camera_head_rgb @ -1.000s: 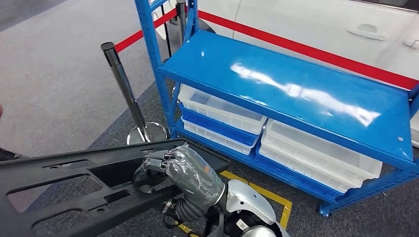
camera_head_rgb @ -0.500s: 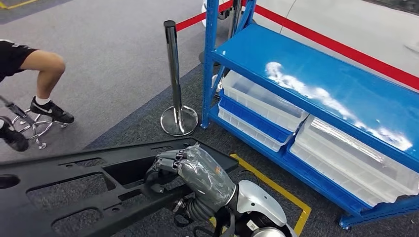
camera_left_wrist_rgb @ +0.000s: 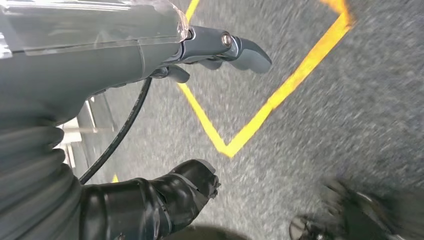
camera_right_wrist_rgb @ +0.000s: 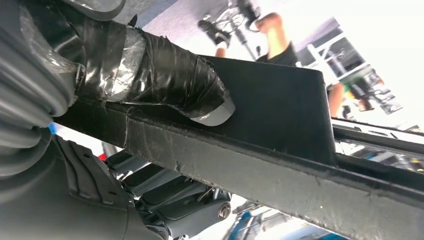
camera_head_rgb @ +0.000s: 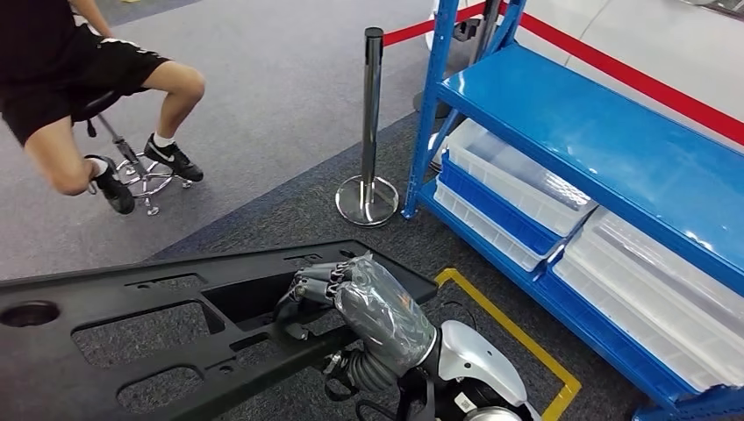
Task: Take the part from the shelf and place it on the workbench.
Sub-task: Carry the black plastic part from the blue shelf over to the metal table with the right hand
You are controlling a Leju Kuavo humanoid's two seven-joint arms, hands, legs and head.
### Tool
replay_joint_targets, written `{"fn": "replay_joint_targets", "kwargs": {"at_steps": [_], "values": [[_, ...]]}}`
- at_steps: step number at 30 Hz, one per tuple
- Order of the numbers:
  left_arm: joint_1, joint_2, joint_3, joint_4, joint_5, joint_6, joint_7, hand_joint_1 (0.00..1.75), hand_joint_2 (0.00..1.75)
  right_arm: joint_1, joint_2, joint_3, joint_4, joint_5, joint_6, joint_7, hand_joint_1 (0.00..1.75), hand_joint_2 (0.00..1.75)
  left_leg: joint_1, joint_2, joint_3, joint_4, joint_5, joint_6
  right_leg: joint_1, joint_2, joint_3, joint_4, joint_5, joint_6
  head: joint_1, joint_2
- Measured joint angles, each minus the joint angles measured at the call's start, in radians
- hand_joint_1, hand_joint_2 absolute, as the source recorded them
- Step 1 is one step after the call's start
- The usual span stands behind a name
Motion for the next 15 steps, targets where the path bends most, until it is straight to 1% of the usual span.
{"fn": "replay_joint_targets", "kwargs": {"at_steps": [1, 2, 3, 4, 5, 6, 7, 8, 9, 10, 11, 12, 13, 14, 15], "values": [[0.000, 0.001, -0.003, -0.001, 0.004, 0.000, 0.000, 0.00, 1.75, 0.003, -0.004, -0.007, -0.005, -0.004, 0.000, 0.000, 1.75, 1.75, 0.008, 0.008, -0.002, 0.059, -0.018, -0.009, -0.002, -0.018, -0.018, 0.004, 0.011, 0.006, 0.000, 0.000], [0.001, 0.001, -0.006, -0.002, 0.007, 0.000, -0.001, 0.00, 1.75, 0.004, -0.008, -0.014, -0.010, -0.011, 0.001, 0.000, 1.75, 1.75, 0.016, 0.013, 0.003, 0.103, -0.009, -0.019, -0.004, -0.037, -0.037, 0.010, 0.020, 0.012, 0.000, 0.000], [0.001, 0.001, -0.008, -0.004, 0.009, 0.000, -0.001, 0.00, 1.75, 0.004, -0.013, -0.022, -0.015, -0.020, 0.002, -0.001, 1.75, 1.75, 0.025, 0.017, 0.019, 0.121, 0.019, -0.029, -0.008, -0.054, -0.059, 0.018, 0.028, 0.019, 0.000, 0.000], [0.002, 0.001, -0.009, -0.006, 0.013, 0.000, -0.002, 0.00, 1.75, 0.004, -0.018, -0.029, -0.021, -0.028, 0.003, -0.002, 1.75, 1.75, 0.033, 0.026, 0.052, 0.105, 0.047, -0.039, -0.012, -0.070, -0.082, 0.030, 0.034, 0.026, 0.000, 0.000], [0.002, 0.001, -0.010, -0.009, 0.016, 0.000, -0.005, 0.00, 1.75, 0.004, -0.022, -0.036, -0.027, -0.034, 0.005, -0.004, 1.75, 1.75, 0.040, 0.045, 0.102, 0.058, 0.047, -0.051, -0.014, -0.084, -0.103, 0.046, 0.039, 0.035, 0.000, 0.000], [0.002, 0.001, -0.012, -0.012, 0.021, -0.001, -0.010, 0.00, 1.75, 0.004, -0.025, -0.043, -0.034, -0.037, 0.007, -0.004, 1.75, 1.75, 0.041, 0.065, 0.156, -0.011, 0.026, -0.055, -0.016, -0.095, -0.123, 0.064, 0.040, 0.044, 0.000, 0.000], [0.002, 0.001, -0.013, -0.015, 0.027, -0.002, -0.017, 0.00, 1.75, 0.004, -0.028, -0.049, -0.040, -0.039, 0.010, -0.005, 1.75, 1.75, 0.037, 0.080, 0.198, -0.069, -0.004, -0.050, -0.017, -0.106, -0.136, 0.079, 0.041, 0.053, 0.003, 0.000], [0.003, 0.001, -0.014, -0.018, 0.032, -0.003, -0.024, 0.00, 1.75, 0.004, -0.030, -0.054, -0.044, -0.040, 0.013, -0.005, 1.75, 1.75, 0.031, 0.089, 0.222, -0.110, -0.033, -0.038, -0.019, -0.115, -0.143, 0.090, 0.043, 0.061, 0.006, 0.000], [0.006, 0.001, -0.015, -0.020, 0.036, -0.004, -0.029, 0.00, 1.75, 0.004, -0.031, -0.058, -0.047, -0.040, 0.015, -0.005, 1.75, 1.75, 0.023, 0.085, 0.228, -0.128, -0.040, -0.020, -0.023, -0.124, -0.145, 0.095, 0.046, 0.070, 0.010, 0.000], [0.010, 0.001, -0.015, -0.022, 0.039, -0.004, -0.033, 0.00, 1.75, 0.004, -0.033, -0.060, -0.047, -0.039, 0.016, -0.005, 1.75, 1.75, 0.020, 0.077, 0.223, -0.128, -0.035, -0.002, -0.028, -0.127, -0.143, 0.096, 0.050, 0.078, 0.013, 0.000], [0.013, 0.001, -0.015, -0.024, 0.041, -0.003, -0.035, 0.00, 1.75, 0.005, -0.033, -0.061, -0.048, -0.037, 0.016, -0.003, 1.75, 1.75, 0.018, 0.071, 0.219, -0.131, -0.026, 0.011, -0.035, -0.113, -0.144, 0.101, 0.044, 0.087, 0.014, 0.000], [0.015, 0.001, -0.015, -0.026, 0.041, -0.003, -0.035, 0.00, 1.75, 0.005, -0.033, -0.062, -0.048, -0.035, 0.016, -0.001, 1.75, 1.75, 0.017, 0.063, 0.213, -0.134, -0.016, 0.022, -0.040, -0.087, -0.151, 0.120, 0.024, 0.094, 0.014, 0.000], [0.016, 0.001, -0.015, -0.028, 0.041, -0.002, -0.036, 0.00, 1.75, 0.005, -0.033, -0.062, -0.049, -0.033, 0.016, 0.002, 1.75, 1.75, 0.017, 0.055, 0.205, -0.137, -0.005, 0.032, -0.044, -0.053, -0.165, 0.157, -0.010, 0.099, 0.014, 0.000], [0.016, 0.001, -0.015, -0.029, 0.042, -0.002, -0.037, 0.00, 1.75, 0.006, -0.033, -0.062, -0.049, -0.030, 0.015, 0.004, 1.75, 1.75, 0.016, 0.046, 0.195, -0.137, 0.005, 0.037, -0.045, -0.021, -0.184, 0.214, -0.055, 0.101, 0.014, 0.000], [0.016, 0.001, -0.015, -0.030, 0.042, -0.002, -0.037, 0.00, 1.75, 0.007, -0.033, -0.062, -0.049, -0.029, 0.015, 0.005, 1.75, 1.75, 0.014, 0.034, 0.184, -0.136, 0.014, 0.041, -0.045, -0.002, -0.206, 0.279, -0.096, 0.101, 0.014, 0.000]]}}
